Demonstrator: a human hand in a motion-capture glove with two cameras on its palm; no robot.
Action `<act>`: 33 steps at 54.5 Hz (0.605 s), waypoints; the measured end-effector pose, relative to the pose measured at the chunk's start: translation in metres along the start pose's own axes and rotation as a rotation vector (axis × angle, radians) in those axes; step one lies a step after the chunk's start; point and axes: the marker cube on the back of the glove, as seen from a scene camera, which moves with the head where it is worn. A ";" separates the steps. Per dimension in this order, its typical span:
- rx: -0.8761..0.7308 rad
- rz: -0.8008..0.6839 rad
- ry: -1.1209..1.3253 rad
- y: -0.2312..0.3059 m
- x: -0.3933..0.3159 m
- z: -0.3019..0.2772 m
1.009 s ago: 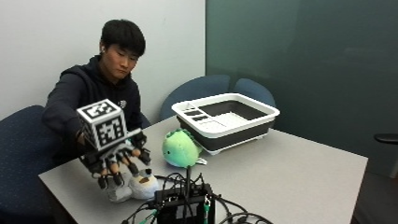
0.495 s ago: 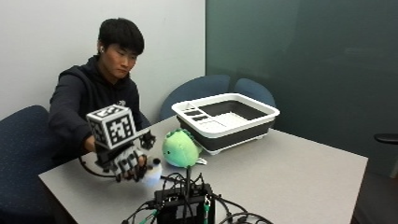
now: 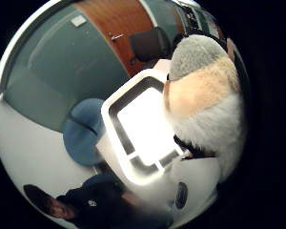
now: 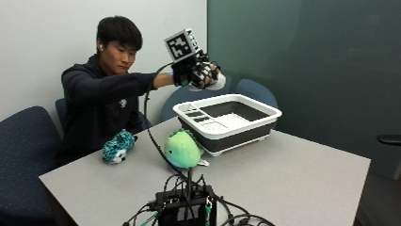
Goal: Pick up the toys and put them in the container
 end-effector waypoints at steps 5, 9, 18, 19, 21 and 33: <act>-0.073 0.176 -0.055 -0.022 -0.060 0.031; -0.230 0.157 -0.008 -0.022 -0.074 0.051; -0.282 0.084 0.031 -0.006 -0.034 0.042; -0.273 0.052 0.045 -0.003 -0.023 0.039; -0.258 0.062 0.048 0.005 -0.009 0.032; -0.278 0.318 -0.122 0.075 0.068 0.003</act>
